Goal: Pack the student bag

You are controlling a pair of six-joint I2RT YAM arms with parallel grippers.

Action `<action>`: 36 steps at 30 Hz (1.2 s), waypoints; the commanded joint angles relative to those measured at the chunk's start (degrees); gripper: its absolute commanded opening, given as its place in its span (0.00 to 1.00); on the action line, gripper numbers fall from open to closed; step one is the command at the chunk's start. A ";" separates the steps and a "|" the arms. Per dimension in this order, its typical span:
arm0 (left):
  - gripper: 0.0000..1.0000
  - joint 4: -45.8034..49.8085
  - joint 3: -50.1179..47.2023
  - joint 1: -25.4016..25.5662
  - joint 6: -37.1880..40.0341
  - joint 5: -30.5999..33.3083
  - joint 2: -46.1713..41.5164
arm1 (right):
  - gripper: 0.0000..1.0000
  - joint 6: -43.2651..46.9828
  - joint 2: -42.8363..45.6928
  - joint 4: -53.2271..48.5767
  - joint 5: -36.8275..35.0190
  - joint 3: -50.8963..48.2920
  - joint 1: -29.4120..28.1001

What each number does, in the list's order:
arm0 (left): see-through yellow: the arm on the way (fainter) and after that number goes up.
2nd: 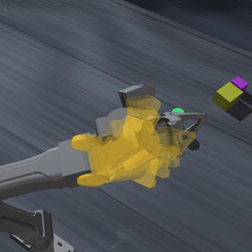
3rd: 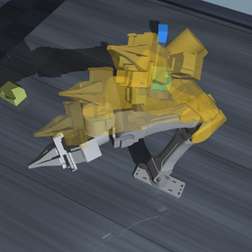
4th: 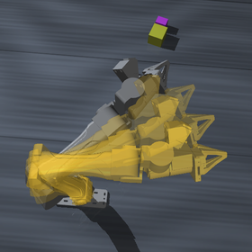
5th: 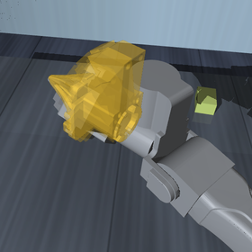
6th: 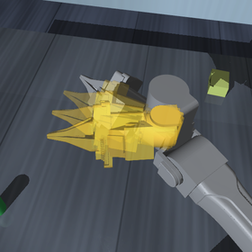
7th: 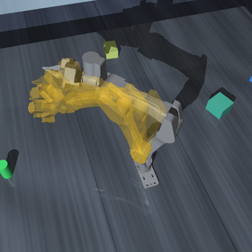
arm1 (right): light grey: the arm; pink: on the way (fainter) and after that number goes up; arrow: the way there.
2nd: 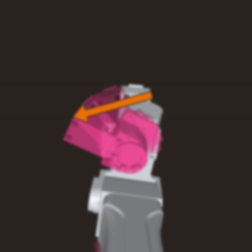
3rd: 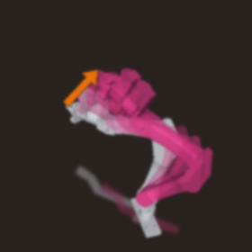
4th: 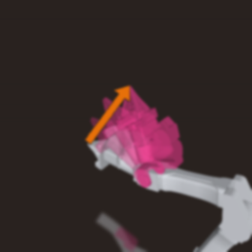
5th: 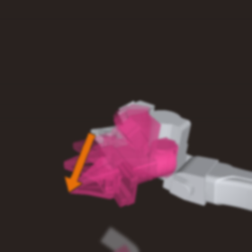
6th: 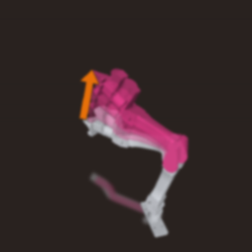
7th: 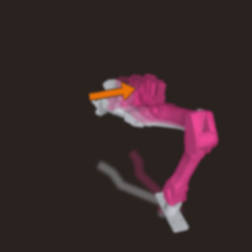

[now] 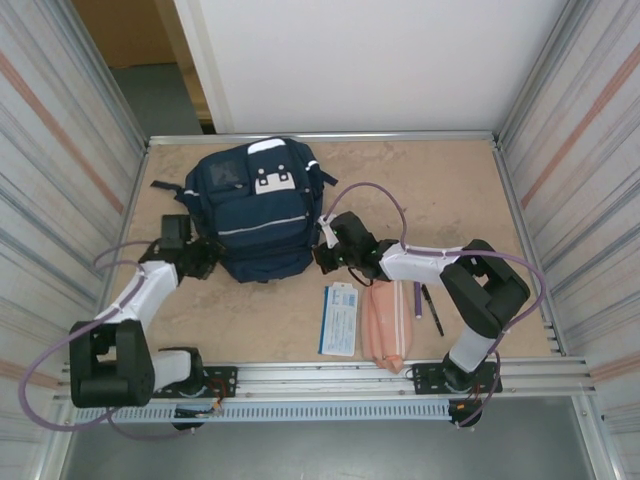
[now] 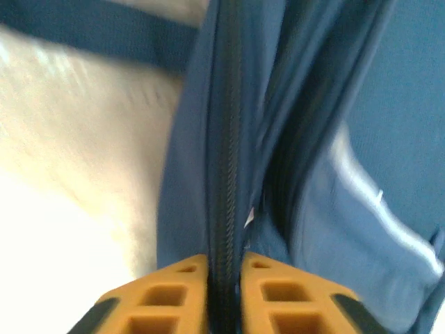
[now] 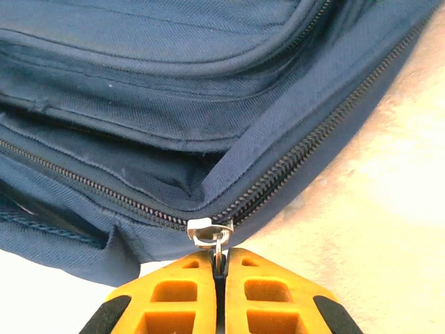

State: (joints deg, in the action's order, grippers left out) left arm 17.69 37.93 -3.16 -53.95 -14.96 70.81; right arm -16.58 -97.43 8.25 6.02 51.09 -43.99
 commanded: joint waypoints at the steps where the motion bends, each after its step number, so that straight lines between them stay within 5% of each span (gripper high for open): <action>1: 0.36 0.83 4.35 -5.33 5.98 -9.28 2.60 | 0.00 -1.90 0.54 -4.68 0.58 0.95 0.05; 4: 0.40 3.59 6.67 -4.50 7.40 -8.22 1.95 | 0.00 -1.55 -0.43 -3.84 2.56 3.36 -2.25; 9: 0.51 11.92 7.68 7.30 8.63 2.08 -5.32 | 0.00 -0.12 -1.53 -1.66 3.81 6.15 -6.01; 15: 0.58 8.96 -0.06 13.34 -6.79 -0.76 -12.97 | 0.00 -0.11 -2.23 2.99 6.50 6.49 -8.83; 20: 0.69 13.00 1.59 24.01 -14.02 11.98 -12.94 | 0.00 -0.03 -2.77 5.95 9.03 6.88 -12.08; 26: 0.69 15.43 1.12 27.33 -21.96 16.97 -10.14 | 0.00 -1.00 -4.29 9.53 10.37 6.95 -14.78; 32: 0.57 15.52 0.45 26.99 -24.98 20.48 -8.46 | 0.00 -1.53 -4.33 10.94 11.08 6.56 -16.34; 36: 0.25 15.47 1.55 26.89 -21.77 21.24 -7.18 | 0.00 -0.64 -4.00 9.81 9.41 5.69 -15.88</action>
State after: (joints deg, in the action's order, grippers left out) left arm 32.38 38.65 23.90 -76.31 2.79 63.16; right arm -17.52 -101.60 15.84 14.72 56.05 -59.51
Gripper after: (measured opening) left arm 0.304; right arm 0.064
